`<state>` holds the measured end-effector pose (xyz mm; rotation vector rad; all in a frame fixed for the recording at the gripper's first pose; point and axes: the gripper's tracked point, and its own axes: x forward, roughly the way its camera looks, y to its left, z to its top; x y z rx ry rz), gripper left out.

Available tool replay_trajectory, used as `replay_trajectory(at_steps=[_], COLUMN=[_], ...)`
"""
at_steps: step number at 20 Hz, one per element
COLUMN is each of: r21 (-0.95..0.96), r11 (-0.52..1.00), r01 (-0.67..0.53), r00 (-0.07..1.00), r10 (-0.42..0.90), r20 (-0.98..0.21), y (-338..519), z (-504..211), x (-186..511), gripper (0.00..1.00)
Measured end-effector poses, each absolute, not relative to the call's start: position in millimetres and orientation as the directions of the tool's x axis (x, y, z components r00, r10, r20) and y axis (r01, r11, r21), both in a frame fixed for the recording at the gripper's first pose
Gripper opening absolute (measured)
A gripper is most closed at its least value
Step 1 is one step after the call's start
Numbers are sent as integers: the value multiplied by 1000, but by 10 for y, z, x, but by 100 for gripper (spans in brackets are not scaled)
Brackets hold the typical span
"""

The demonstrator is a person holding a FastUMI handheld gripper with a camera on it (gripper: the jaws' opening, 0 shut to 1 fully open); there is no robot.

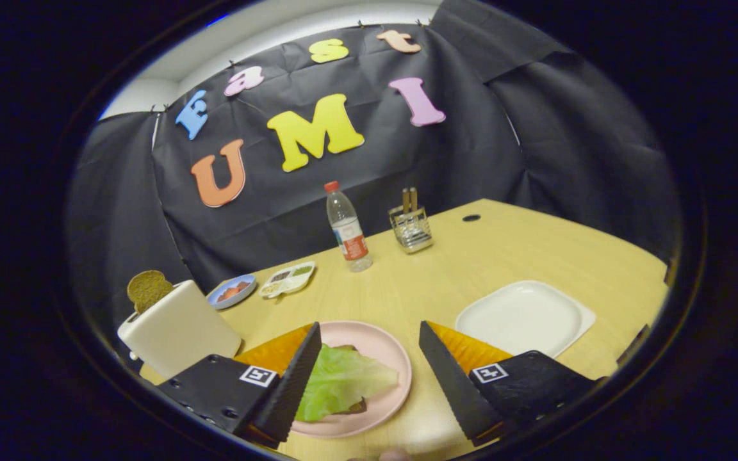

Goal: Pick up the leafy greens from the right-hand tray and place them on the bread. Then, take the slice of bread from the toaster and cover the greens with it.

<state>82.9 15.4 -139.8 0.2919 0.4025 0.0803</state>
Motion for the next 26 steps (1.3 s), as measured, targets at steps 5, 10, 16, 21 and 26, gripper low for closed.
replay_trajectory(at_steps=[5,10,16,21,26], r21=[160,123,188,173,139], r11=[985,969,939,943,950], r01=[-62,-214,-290,-285,-281], r00=[974,962,927,908,890], r10=[95,231,324,323,312], r20=[-206,-146,-191,-268,-332], y=[557,1550,2527,3006,3271], z=[-554,73,210,-26,-317], x=[601,392,493,599,646], gripper=[95,95,95,95,91])
